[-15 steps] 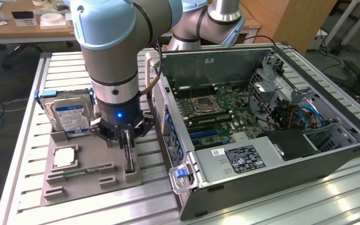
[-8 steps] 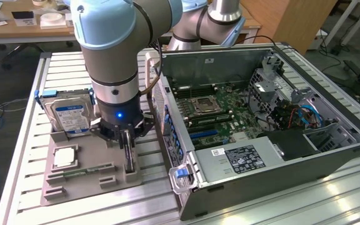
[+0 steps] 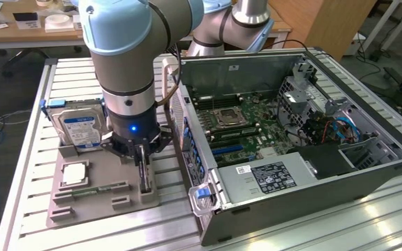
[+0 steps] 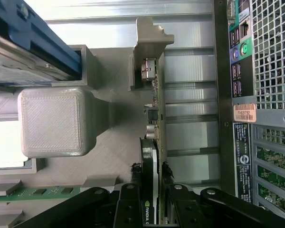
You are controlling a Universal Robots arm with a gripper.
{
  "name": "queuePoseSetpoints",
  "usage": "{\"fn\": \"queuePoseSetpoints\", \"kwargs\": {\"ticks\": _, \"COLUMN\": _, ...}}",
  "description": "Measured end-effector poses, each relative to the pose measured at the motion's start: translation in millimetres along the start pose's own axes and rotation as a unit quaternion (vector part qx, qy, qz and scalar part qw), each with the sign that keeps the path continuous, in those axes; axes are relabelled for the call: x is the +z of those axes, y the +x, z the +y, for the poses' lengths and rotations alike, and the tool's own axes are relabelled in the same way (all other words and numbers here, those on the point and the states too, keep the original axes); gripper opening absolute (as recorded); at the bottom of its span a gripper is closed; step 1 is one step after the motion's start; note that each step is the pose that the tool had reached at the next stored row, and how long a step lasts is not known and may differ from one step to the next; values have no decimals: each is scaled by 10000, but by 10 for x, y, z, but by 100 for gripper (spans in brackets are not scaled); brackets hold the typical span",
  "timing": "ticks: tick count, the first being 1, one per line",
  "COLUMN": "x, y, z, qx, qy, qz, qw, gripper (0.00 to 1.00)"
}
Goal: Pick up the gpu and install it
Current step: 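Pick up the gpu and move the gpu toward the slot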
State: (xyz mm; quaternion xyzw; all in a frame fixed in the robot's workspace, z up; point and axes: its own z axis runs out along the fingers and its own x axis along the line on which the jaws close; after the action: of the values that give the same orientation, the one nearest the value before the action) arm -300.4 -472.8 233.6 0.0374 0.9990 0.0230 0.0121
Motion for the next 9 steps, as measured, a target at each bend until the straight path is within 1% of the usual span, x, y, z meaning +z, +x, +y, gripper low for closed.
{"fn": "queuePoseSetpoints", "kwargs": {"ticks": 2, "x": 0, "y": 0, "z": 0, "qx": 0, "qy": 0, "qz": 0, "qw": 10000, "gripper": 27}}
{"fn": "queuePoseSetpoints", "kwargs": {"ticks": 3, "x": 0, "y": 1, "z": 0, "qx": -88, "qy": -2, "qz": 4, "qw": 10000, "gripper": 27}}
{"fn": "queuePoseSetpoints", "kwargs": {"ticks": 4, "x": 0, "y": 0, "z": 0, "qx": -118, "qy": -3, "qz": 5, "qw": 9999, "gripper": 27}}
{"fn": "queuePoseSetpoints", "kwargs": {"ticks": 9, "x": -40, "y": -1, "z": 2, "qx": -123, "qy": -6, "qz": 5, "qw": 9999, "gripper": 27}}
